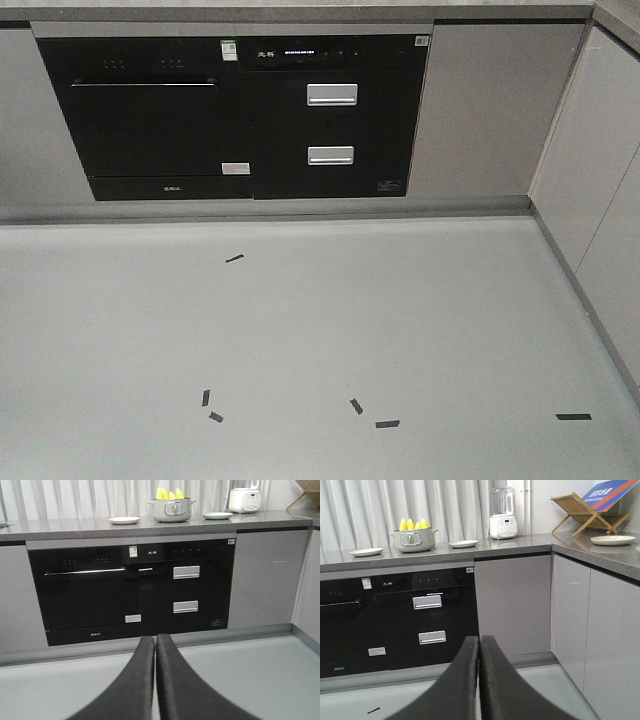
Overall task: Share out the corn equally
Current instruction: 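Drive the base toward the counter with the steamer pot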
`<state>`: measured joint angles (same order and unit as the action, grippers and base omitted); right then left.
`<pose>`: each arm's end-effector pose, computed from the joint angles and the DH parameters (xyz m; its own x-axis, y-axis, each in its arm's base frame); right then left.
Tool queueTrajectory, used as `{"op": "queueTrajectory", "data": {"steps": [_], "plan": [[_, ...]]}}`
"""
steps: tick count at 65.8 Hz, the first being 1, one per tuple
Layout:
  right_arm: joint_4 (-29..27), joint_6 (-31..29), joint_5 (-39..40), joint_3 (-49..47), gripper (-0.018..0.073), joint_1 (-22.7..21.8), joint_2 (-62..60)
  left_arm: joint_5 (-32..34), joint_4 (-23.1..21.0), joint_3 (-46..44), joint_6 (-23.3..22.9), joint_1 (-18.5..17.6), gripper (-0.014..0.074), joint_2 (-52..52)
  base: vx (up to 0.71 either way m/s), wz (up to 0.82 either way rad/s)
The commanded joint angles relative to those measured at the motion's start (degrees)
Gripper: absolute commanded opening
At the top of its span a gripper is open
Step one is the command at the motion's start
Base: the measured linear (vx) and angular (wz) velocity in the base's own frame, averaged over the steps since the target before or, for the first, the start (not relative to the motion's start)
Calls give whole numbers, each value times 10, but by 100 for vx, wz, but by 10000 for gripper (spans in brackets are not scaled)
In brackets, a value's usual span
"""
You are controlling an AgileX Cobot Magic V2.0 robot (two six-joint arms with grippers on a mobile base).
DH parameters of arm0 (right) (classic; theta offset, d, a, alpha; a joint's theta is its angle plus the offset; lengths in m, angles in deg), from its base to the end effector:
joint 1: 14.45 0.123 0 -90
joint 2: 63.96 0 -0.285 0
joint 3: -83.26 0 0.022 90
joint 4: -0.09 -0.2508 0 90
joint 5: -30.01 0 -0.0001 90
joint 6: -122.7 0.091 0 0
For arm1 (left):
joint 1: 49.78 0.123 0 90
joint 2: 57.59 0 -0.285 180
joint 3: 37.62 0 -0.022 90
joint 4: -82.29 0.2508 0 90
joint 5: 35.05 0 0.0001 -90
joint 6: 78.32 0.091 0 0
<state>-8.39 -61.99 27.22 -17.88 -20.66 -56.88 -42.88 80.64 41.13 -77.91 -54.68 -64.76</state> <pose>0.0565 -0.0055 0.1998 0.0292 0.0631 -0.9976 0.0993 0.9929 0.0657 0.0564 -0.0052 0.1923 -0.0670 -0.0157 -0.9976 0.0879 0.9959 -0.0216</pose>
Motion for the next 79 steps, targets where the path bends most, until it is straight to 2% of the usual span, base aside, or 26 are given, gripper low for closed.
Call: {"op": "queueTrajectory", "data": {"steps": [1,79], "plan": [[4,-3,41,4,-3,-2,-2,40,-2,8,-4,-2,-6,10,0,0],[4,-3,41,4,-3,-2,-2,40,-2,8,-4,-2,-6,10,0,0]]}}
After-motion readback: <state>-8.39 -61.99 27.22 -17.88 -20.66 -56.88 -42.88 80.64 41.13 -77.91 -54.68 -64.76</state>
